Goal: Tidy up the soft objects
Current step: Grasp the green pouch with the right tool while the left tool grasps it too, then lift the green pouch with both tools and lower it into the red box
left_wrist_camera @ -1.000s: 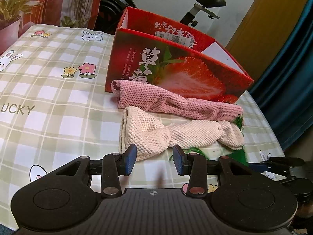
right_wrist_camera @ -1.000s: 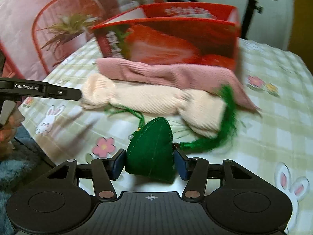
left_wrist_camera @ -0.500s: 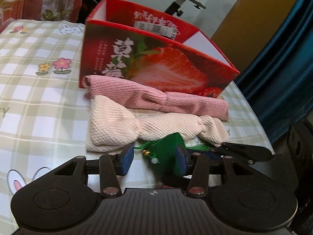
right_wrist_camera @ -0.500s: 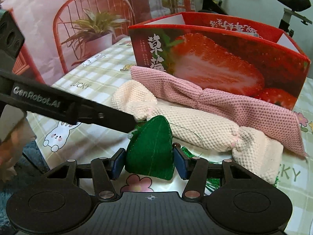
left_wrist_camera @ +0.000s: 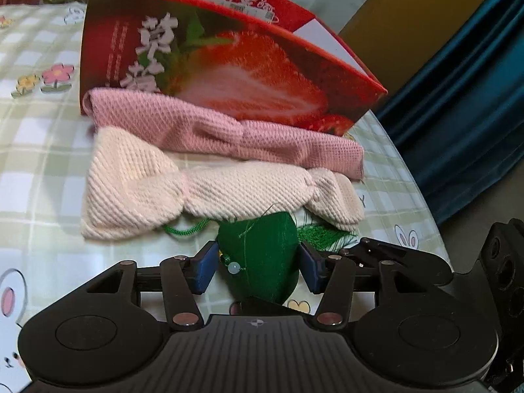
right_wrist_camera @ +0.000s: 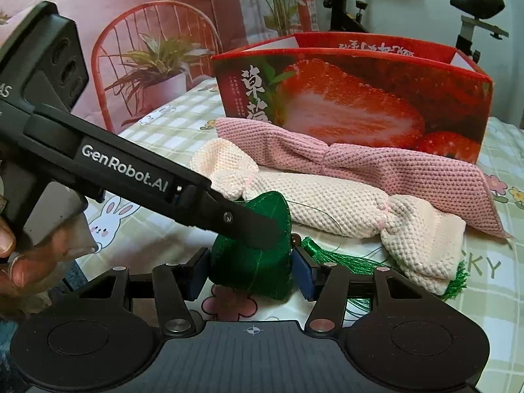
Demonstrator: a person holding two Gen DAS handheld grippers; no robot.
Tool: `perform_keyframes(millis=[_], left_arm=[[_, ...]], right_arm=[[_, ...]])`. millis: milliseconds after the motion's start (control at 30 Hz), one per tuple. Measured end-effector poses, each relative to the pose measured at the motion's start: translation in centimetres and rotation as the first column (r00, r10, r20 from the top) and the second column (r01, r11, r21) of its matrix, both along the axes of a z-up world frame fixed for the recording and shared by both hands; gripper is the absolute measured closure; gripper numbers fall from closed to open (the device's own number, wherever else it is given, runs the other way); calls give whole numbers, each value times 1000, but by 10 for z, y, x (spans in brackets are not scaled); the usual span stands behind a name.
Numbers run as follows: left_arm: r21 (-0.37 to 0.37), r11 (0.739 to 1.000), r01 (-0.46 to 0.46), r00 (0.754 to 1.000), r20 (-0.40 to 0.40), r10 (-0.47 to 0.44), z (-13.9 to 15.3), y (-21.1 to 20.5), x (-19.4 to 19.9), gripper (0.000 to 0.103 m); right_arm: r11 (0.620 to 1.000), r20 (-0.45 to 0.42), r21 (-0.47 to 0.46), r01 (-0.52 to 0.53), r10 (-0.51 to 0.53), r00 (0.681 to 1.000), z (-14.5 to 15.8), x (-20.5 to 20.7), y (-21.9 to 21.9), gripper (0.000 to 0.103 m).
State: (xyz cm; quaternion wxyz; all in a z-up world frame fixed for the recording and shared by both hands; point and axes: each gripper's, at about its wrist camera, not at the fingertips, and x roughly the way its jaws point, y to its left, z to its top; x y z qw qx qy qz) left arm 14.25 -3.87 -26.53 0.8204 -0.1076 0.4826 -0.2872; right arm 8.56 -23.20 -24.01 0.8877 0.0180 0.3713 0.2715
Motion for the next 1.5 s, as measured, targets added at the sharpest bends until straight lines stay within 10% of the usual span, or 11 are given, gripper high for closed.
perform_keyframes(millis=[500,1233,1500], left_arm=[[-33,999,-10,1000,6,10,4,7,-8,50],[-159,987,28,927,372,34,185,8,31,51],[-206,978,-39,908,401,121,204,15,93,51]], right_arm=[[1000,15,-2,-12,12,1000,6,-6,2,55],[997,344,-66,-38,59,937,182,59,-2,55],[995,409,-86,-40,72,910,207,131,23,55]])
